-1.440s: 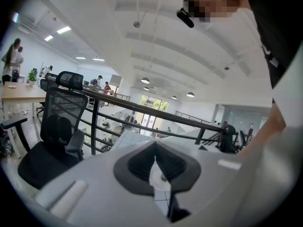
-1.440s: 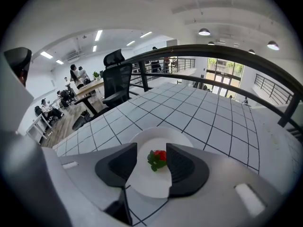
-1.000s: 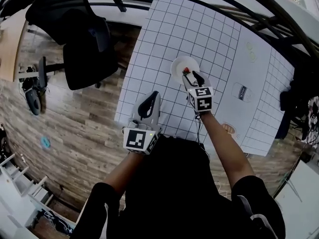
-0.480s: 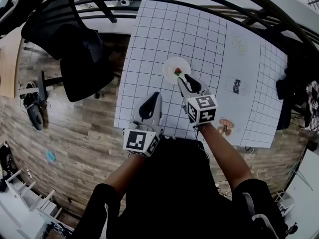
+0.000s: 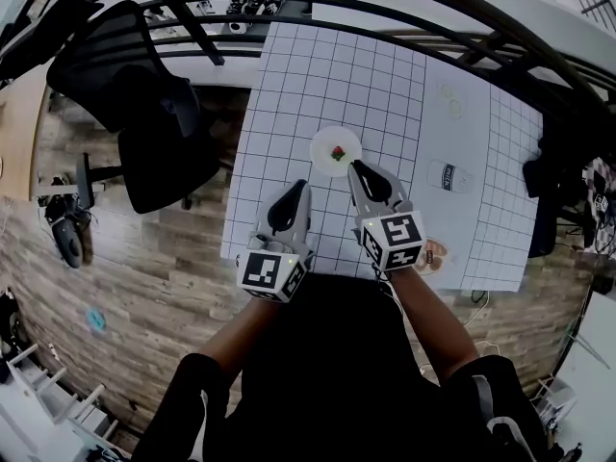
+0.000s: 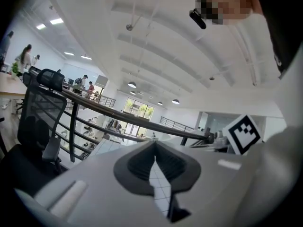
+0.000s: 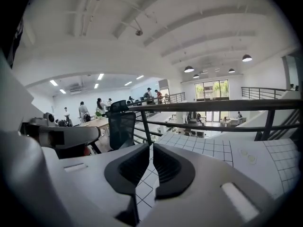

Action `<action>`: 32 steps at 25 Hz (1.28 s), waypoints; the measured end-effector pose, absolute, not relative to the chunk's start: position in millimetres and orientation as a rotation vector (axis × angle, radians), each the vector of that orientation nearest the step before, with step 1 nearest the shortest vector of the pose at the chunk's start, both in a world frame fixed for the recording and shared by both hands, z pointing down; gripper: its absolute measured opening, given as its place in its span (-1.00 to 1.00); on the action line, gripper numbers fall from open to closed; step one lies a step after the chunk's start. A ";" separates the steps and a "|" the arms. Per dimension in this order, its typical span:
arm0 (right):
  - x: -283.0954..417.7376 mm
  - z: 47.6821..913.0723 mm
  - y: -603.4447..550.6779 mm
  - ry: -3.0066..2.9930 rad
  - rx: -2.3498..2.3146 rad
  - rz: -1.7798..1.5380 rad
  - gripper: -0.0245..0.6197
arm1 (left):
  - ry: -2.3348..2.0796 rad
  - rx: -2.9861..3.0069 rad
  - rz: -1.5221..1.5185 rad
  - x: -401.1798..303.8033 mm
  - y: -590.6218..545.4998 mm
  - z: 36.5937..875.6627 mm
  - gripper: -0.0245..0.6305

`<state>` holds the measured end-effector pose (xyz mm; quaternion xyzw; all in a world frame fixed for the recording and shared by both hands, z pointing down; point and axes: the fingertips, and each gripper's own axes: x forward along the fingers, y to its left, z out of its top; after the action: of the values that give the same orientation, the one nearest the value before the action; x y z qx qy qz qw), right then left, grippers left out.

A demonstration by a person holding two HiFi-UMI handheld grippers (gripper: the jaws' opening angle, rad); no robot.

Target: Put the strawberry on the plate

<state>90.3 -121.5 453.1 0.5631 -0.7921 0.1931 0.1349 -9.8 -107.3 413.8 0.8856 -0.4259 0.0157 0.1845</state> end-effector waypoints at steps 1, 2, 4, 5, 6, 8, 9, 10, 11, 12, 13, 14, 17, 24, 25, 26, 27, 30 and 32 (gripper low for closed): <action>89.5 448.8 -119.7 -2.308 1.634 0.557 -0.85 | -1.194 2.493 0.037 -8.7 -107.5 412.8 -0.90; 88.5 444.6 -117.4 -2.323 1.636 0.559 -0.86 | -1.190 2.491 0.031 -7.5 -107.5 411.5 -0.90; 86.9 435.6 -112.3 -2.354 1.648 0.568 -0.90 | -1.184 2.501 0.025 -5.1 -107.7 407.7 -0.90; 86.5 430.7 -109.8 -2.366 1.657 0.571 -0.91 | -1.181 2.510 0.022 -4.0 -108.4 405.3 -0.90; 86.2 425.6 -107.5 -2.377 1.667 0.573 -0.92 | -1.179 2.518 0.020 -3.1 -109.4 403.1 -0.90; 86.4 415.2 -103.3 -2.392 1.688 0.566 -0.92 | -1.177 2.528 0.014 -1.5 -112.0 399.6 -0.90; 87.2 409.9 -101.3 -2.397 1.701 0.557 -0.92 | -1.177 2.531 0.012 -0.5 -113.0 398.1 -0.90; 88.3 404.3 -99.2 -2.400 1.716 0.544 -0.92 | -1.175 2.534 0.010 0.5 -113.4 396.6 -0.90; 89.8 398.5 -97.1 -2.402 1.735 0.526 -0.92 | -1.173 2.537 0.009 1.5 -113.4 395.0 -0.90; 91.7 392.5 -95.4 -2.402 1.756 0.503 -0.92 | -1.171 2.543 0.008 2.4 -113.2 393.2 -0.90; 94.0 386.7 -94.3 -2.397 1.781 0.474 -0.92 | -1.169 2.553 0.007 3.5 -113.1 390.9 -0.90; 96.5 381.2 -93.8 -2.388 1.806 0.444 -0.92 | -1.169 2.572 0.010 4.9 -112.9 388.1 -0.90; 101.5 365.8 -92.6 -2.372 1.866 0.365 -0.92 | -1.164 2.669 0.046 11.9 -109.1 376.0 -0.90; 109.0 343.7 -86.3 -2.334 1.960 0.233 -0.93 | -1.101 2.751 0.009 30.8 -103.8 351.9 -0.90; 112.4 342.9 -84.9 -2.304 1.991 0.224 -0.93 | -1.091 2.757 -0.007 33.1 -103.8 348.4 -0.90; 115.2 342.5 -83.7 -2.279 2.016 0.215 -0.93 | -1.085 2.758 -0.019 35.1 -104.4 345.9 -0.90; 116.9 342.3 -82.7 -2.262 2.030 0.208 -0.93 | -1.082 2.759 -0.024 36.9 -105.1 345.0 -0.90; 116.1 342.7 -80.0 -2.245 2.026 0.191 -0.93 | -1.052 2.765 -0.042 43.3 -103.3 344.1 -0.90; 111.8 342.6 -78.8 -2.245 2.010 0.179 -0.93 | -1.037 2.763 -0.052 45.2 -102.0 342.6 -0.90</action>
<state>111.8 -78.8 342.6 0.6646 -0.7423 0.0590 0.0612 45.2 -102.0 342.6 0.9318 -0.3499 -0.0175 0.0948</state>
